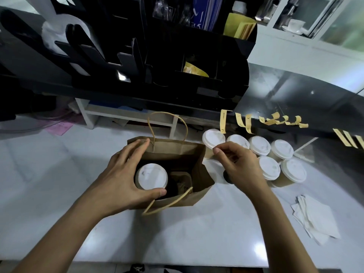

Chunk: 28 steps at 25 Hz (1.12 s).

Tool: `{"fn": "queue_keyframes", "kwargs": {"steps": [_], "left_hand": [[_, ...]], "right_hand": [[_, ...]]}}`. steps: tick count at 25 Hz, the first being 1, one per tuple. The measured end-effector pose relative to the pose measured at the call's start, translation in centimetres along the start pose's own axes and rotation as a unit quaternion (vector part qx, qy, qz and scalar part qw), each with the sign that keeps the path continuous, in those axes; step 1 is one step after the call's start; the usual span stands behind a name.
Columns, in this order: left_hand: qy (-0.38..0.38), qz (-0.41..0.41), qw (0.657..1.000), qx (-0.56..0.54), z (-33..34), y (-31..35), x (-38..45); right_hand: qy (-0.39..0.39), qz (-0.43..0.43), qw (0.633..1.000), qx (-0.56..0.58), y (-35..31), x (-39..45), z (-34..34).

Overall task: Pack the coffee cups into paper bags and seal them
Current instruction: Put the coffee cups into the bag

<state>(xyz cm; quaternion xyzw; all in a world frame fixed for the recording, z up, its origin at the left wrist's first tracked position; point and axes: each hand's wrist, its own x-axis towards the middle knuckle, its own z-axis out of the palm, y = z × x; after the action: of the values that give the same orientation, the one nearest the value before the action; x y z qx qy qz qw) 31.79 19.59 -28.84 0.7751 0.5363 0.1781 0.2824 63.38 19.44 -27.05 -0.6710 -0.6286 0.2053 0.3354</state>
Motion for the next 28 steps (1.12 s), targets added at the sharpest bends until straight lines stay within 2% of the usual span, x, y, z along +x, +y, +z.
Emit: {"fn": "queue_keyframes", "kwargs": {"steps": [4, 9, 19, 28], "left_hand": [[0.005, -0.008, 1.0, -0.003, 0.0, 0.1, 0.2], [0.005, -0.015, 1.0, -0.008, 0.0, 0.3, 0.6], [0.001, -0.012, 1.0, -0.011, 0.2, 0.3, 0.9], [-0.007, -0.004, 1.0, -0.023, 0.0, 0.1, 0.7]], "right_hand": [[0.015, 0.029, 0.992, -0.124, 3.9, 1.8, 1.9], [-0.005, 0.026, 0.961, -0.276, 5.9, 4.3, 3.9], [-0.029, 0.046, 0.92, -0.389, 7.7, 8.9, 5.9], [-0.03, 0.038, 0.911, -0.41, 7.1, 8.9, 6.4]]}}
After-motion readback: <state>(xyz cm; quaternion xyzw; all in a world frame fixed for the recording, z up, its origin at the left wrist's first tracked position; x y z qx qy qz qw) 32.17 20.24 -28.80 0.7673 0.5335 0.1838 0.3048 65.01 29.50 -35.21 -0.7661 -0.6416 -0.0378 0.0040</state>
